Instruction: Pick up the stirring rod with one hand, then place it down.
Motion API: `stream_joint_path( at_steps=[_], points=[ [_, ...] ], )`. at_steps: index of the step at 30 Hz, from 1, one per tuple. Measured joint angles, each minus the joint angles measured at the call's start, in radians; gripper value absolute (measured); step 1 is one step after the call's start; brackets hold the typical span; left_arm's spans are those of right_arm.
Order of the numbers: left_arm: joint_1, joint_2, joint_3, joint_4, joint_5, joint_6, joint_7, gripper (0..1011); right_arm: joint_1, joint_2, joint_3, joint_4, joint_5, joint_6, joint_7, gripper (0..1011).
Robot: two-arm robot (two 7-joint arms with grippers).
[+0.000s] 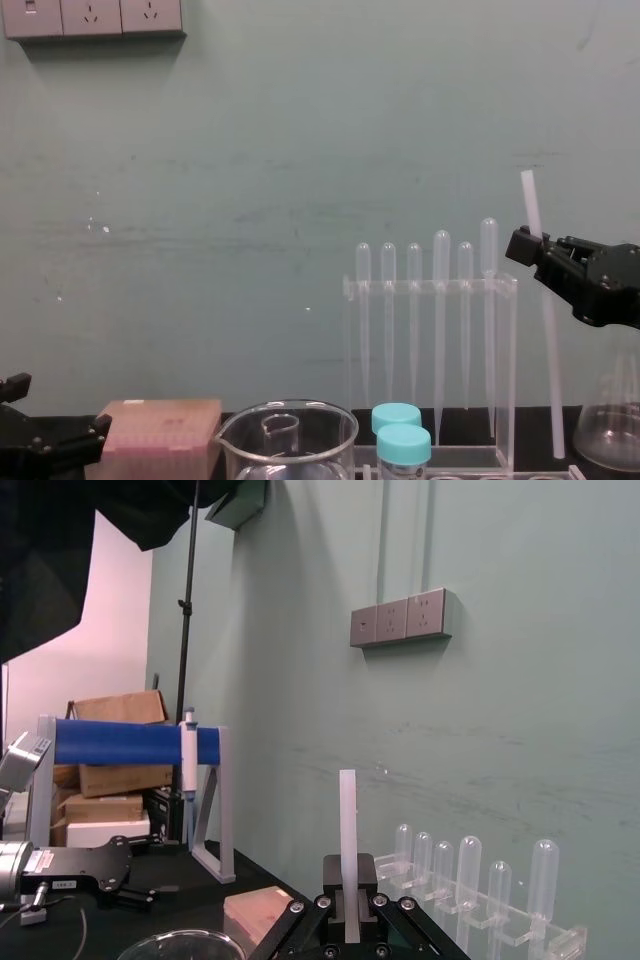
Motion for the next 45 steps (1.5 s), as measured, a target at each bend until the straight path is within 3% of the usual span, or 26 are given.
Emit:
stream_joint_path(
  at_steps=[45],
  points=[
    [0.0, 0.0, 0.0, 0.0, 0.0, 0.0, 0.0, 1000, 0.0, 0.0, 0.0, 0.0, 0.0, 0.0, 0.0, 66]
  ],
)
